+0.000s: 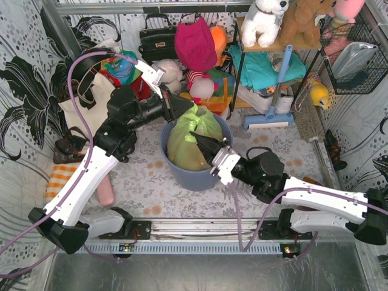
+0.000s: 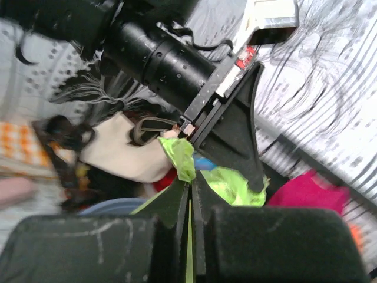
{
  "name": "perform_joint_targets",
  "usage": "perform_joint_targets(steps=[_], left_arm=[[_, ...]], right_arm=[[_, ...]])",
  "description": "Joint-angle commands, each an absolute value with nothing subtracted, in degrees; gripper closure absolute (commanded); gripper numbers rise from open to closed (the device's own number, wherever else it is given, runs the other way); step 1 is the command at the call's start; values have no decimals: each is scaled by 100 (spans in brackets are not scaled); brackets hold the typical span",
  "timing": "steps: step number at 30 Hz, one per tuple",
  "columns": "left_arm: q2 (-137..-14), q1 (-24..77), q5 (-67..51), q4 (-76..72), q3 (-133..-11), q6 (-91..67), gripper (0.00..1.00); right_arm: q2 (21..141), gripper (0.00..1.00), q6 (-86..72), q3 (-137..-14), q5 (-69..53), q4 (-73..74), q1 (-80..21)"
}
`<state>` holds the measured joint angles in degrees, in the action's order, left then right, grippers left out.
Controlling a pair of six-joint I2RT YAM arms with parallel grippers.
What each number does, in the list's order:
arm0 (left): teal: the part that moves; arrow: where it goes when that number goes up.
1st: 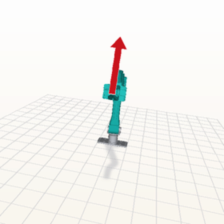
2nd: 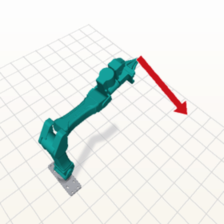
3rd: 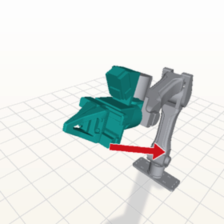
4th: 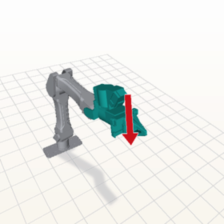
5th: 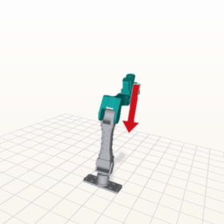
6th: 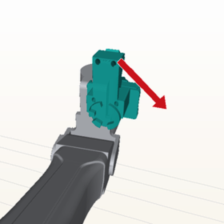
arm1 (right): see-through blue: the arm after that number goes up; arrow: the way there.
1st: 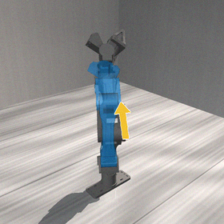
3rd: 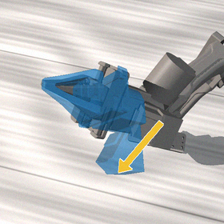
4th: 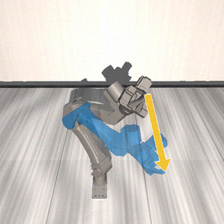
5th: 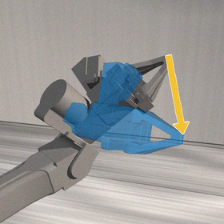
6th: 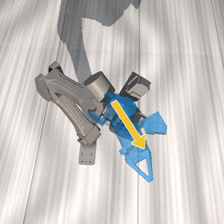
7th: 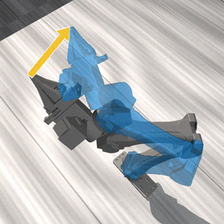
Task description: Tie the trash bag
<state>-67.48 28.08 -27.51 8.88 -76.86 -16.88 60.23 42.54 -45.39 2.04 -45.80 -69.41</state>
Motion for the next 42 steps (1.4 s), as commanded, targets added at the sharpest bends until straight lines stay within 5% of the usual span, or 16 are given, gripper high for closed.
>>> perform_joint_targets(steps=[1, 6, 19, 29, 32, 36, 42], left_arm=[[-6760, 2785, -2220, 228, -7569, -1211, 100], [-7003, 2785, -1683, 41, -7671, -1037, 100], [-7574, 2734, -1359, -491, -7539, -959, 100], [-7725, 2722, -1540, -695, -7060, -1162, 100], [-7627, 2725, -1658, -638, -7040, -1169, 100], [-7453, 2720, -1905, -519, -7019, -1206, 100], [-7046, 2722, -2380, -499, -6854, -1311, 100]], right_arm=[[5753, 100, 1486, -5309, 1099, -2997, -6948], [5752, 100, 57, -5934, 801, -1396, -6950], [5716, 100, -2990, -5561, -2392, -1425, -6475], [4965, 100, -2592, -5106, -1025, -814, -6472], [4757, 94, -2251, -5154, -371, -749, -6476], [4623, 71, -1983, -5104, 337, -1042, -6477], [4969, 64, -1969, -5405, 1121, -1078, -6475]])
